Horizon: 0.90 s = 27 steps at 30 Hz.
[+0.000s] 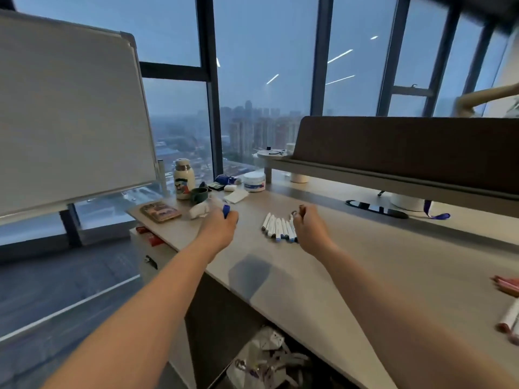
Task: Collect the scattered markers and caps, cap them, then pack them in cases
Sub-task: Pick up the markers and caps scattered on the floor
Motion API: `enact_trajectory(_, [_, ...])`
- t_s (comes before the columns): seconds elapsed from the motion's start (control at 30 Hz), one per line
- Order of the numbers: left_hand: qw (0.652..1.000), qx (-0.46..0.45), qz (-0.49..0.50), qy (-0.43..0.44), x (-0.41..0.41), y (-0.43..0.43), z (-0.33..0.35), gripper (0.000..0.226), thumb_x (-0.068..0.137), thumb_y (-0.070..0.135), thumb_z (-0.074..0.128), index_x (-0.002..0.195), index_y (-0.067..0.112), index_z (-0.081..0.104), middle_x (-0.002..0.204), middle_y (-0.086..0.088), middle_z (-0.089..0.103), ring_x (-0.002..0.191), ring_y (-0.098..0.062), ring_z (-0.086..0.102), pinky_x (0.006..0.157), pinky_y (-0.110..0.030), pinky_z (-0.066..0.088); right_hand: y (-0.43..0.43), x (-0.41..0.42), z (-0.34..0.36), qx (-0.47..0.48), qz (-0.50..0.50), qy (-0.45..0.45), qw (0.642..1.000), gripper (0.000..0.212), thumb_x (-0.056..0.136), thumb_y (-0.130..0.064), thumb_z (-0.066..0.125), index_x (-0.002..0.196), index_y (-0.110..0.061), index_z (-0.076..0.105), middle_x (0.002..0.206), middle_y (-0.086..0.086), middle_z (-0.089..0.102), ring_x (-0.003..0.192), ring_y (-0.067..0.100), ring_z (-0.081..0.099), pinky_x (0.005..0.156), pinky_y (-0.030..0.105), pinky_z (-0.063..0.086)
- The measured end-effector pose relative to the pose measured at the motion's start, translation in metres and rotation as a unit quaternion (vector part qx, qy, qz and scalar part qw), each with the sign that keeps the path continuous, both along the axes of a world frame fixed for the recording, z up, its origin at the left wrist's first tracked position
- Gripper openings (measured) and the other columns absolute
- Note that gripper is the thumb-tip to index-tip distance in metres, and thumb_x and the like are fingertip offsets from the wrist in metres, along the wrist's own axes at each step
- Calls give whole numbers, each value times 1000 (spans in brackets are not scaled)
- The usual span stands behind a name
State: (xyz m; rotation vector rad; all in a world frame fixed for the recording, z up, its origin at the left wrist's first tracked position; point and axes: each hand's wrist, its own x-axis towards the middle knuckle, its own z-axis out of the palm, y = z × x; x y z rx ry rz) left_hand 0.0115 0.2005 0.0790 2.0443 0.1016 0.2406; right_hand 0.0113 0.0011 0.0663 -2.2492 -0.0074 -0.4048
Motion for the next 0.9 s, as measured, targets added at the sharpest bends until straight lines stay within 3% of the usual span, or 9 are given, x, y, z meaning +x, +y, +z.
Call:
enact_trajectory(0.1, [1000, -4, -10, 12, 27, -5, -14, 22, 95, 30, 41, 78, 17, 44, 76, -7, 50, 66, -21, 44, 58, -31, 35, -15, 26, -10, 9, -19, 1, 1000, 25, 102, -22, 36, 118, -4, 43, 113, 14, 56, 88, 20, 45, 76, 30, 33])
enact_trajectory(0.2, [999, -13, -23, 18, 68, -3, -26, 21, 93, 31, 41, 79, 17, 44, 73, -5, 46, 58, -18, 38, 53, -29, 30, -22, 60, -16, 7, -25, 7, 1000, 27, 102, -23, 35, 121, -6, 43, 110, 10, 57, 87, 20, 47, 75, 31, 34])
enact_trajectory(0.37, [1000, 3, -21, 6, 146, -3, -49, 27, 94, 37, 43, 75, 17, 44, 77, -8, 47, 68, -23, 42, 65, -35, 35, -36, 125, -32, -18, -39, 16, 999, 27, 102, -25, 35, 119, -7, 45, 104, 6, 56, 89, 23, 52, 76, 33, 38])
enact_trajectory(0.6, [998, 60, -28, 10, 223, -24, -79, 26, 97, 40, 42, 92, 14, 47, 80, -5, 55, 75, -25, 54, 67, -32, 38, -59, 199, -60, -6, -74, 31, 997, 17, 102, -28, 37, 107, -13, 44, 87, 3, 55, 79, 21, 52, 68, 34, 37])
enact_trajectory(0.8, [994, 94, -54, -11, 271, -48, -85, 23, 98, 39, 41, 97, 16, 47, 78, 1, 50, 75, -17, 49, 69, -30, 34, -67, 238, -77, -23, -82, 31, 996, 14, 102, -26, 39, 104, -15, 47, 98, 6, 60, 82, 19, 53, 71, 33, 38])
enact_trajectory(0.9, [986, 137, -93, -3, 291, -62, -88, 23, 97, 42, 42, 100, 20, 49, 92, 0, 56, 86, -18, 52, 75, -30, 38, -68, 249, -85, -79, -73, 21, 994, 13, 99, -26, 45, 103, -16, 53, 99, 4, 61, 87, 21, 54, 76, 35, 43])
